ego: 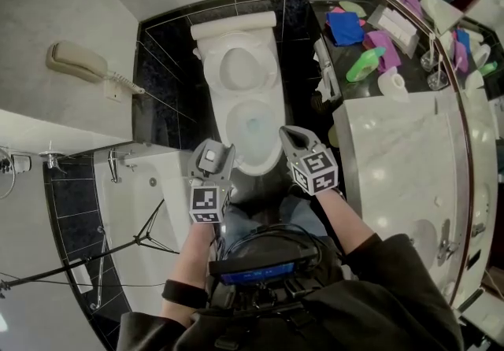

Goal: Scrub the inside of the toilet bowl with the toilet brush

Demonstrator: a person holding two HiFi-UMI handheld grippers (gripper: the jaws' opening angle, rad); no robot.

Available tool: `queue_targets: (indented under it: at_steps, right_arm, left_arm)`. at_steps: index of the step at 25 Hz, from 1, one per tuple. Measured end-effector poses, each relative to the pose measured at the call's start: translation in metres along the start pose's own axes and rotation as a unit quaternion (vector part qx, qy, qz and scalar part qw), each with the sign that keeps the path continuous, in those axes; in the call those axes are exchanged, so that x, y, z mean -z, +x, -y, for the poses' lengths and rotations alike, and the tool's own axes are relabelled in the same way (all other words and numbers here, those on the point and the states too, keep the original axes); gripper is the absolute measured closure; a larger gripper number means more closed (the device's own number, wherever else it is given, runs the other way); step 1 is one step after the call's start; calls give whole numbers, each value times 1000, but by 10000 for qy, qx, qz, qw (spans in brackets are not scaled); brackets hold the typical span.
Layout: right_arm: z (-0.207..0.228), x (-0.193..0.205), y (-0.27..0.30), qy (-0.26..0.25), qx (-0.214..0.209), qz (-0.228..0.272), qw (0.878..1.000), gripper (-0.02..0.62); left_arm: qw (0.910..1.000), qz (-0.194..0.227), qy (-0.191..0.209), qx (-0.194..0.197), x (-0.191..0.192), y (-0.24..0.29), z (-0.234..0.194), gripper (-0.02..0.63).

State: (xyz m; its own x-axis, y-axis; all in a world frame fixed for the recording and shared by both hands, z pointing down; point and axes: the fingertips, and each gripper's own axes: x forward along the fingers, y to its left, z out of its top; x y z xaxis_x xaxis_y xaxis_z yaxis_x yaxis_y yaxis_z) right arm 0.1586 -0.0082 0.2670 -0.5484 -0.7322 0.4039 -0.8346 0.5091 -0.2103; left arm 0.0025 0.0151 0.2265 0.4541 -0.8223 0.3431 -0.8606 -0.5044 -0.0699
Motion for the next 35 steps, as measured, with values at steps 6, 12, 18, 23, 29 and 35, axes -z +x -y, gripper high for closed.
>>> queue_targets:
  at_steps: [6, 12, 18, 23, 29, 35]
  right_arm:
    - [16, 9, 7, 60, -173, -68, 9998, 589]
    - [38, 33, 30, 96, 14, -140, 9999, 589]
    - [62, 82, 74, 155, 326, 17, 9993, 589]
    - [70, 148, 112, 125, 293, -63, 9995, 589]
    - [92, 227, 150, 93, 283, -166, 9994, 589]
    - [122, 280, 182, 157, 309, -140, 9993, 589]
  left_arm:
    - [9997, -65, -73, -243, 14, 19, 1, 360]
    - [9997, -193, -82, -85, 52, 54, 1, 360]
    - [9996, -49, -125, 259, 105, 105, 7, 360]
    - [9991, 26, -192, 371, 165, 146, 16, 360]
    - [9987, -41, -158, 486, 255, 186, 33, 360]
    - [9987, -73, -133, 491, 326, 226, 35, 360]
